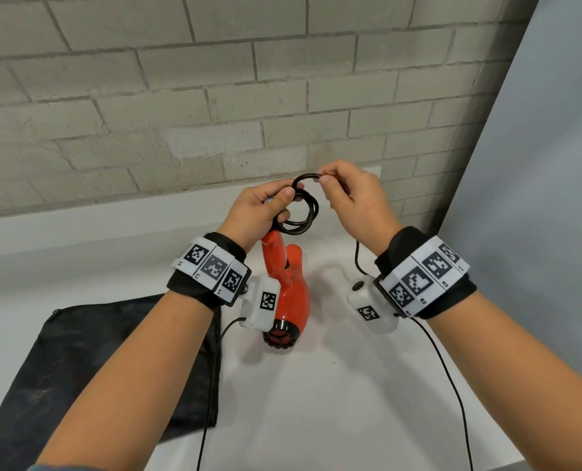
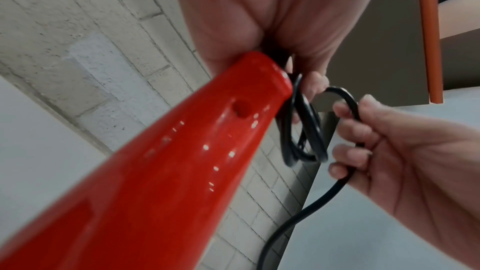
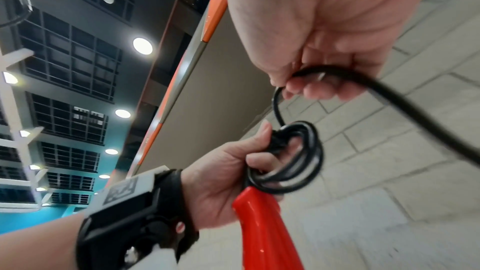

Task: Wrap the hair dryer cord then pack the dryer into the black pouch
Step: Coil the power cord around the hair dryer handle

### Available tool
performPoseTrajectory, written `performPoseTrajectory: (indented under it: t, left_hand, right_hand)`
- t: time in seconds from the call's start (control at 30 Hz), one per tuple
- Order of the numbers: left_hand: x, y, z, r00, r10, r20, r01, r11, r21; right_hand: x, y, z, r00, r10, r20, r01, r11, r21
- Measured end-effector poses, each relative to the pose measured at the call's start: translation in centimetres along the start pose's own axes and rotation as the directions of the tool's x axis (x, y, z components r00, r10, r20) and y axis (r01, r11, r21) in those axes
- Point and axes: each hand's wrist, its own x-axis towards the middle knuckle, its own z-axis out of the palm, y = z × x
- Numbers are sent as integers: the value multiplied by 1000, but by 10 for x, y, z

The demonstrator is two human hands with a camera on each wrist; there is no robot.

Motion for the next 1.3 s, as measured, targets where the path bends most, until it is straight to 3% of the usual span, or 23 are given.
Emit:
performPoseTrajectory:
  t: [0.07,0.13,0.17,0.2,0.27,0.3,0.37,0.47,0.57,0.63,0.7,0.77,0.8,0.83,0.97,1.03,1.1,1.2,1.27,1.3]
  left_hand:
    - [1,-2,0,998,-1,-64,0,1000,-22]
    - [1,-4,2,996,-9,-92,4,999,-44]
    - [1,-4,2,995,-11,-96,6,999,-52]
    - [0,-4,3,995,-12,-95,6,998,-57]
    - [-1,-4,6,996,-14,-86,9,998,-56]
    - [-1,-3,8,997,-14,-81,10,999,-53]
    - [-2,-3,11,997,-18,-72,14,999,-47]
    - [-4,-2,16,998,-16,-66,14,999,-40]
    - [-4,-2,17,997,-20,-75,18,999,-28]
    - [-4,-3,17,997,-26,-77,24,999,-22]
    - [-4,-3,17,996,-29,-82,27,999,-19]
    - [-4,-3,18,995,-33,-90,31,999,-18]
    - [-4,-3,17,995,-35,-96,34,999,-19]
    - [-3,-3,17,994,-37,-103,35,999,-21]
    - [-3,-3,16,993,-39,-116,38,999,-12]
    - [-3,-3,16,993,-36,-113,35,999,-7]
    - [-3,-3,16,993,-31,-110,30,1000,-8]
    - [-2,-3,14,994,-33,-107,31,999,-17]
    - [-1,-4,13,993,-32,-112,29,999,-25]
    - [-1,-5,12,993,-31,-113,28,999,-27]
  right_hand:
    - [-11,18,0,994,107,35,-108,994,20]
    - [-26,42,-2,957,280,79,-269,954,-129]
    - [-35,55,-4,906,404,122,-367,897,-248]
    - [-44,67,-6,821,545,171,-446,798,-406]
    - [-63,97,-8,601,769,216,-422,535,-732]
    - [-72,111,-9,523,828,201,-359,428,-829]
    - [-87,131,-13,456,878,144,-297,303,-905]
    - [-98,149,-23,432,896,100,-331,261,-907]
    - [-102,155,-27,480,869,121,-334,308,-891]
    - [-102,148,-23,561,807,185,-336,426,-840]
    - [-101,134,-17,654,694,302,-324,618,-716]
    - [-102,118,-10,692,584,425,-322,777,-541]
    - [-102,112,-7,684,555,474,-291,803,-520]
    - [-102,111,-5,665,560,494,-237,786,-571]
    - [-102,120,-7,493,779,387,-35,463,-886]
    - [-100,124,-9,455,796,398,6,444,-896]
    - [-99,125,-11,461,789,405,-2,457,-889]
    - [-99,122,-14,515,744,426,-19,506,-862]
    - [-93,121,-13,551,704,449,-170,621,-765]
    - [-89,119,-12,596,677,431,-319,693,-647]
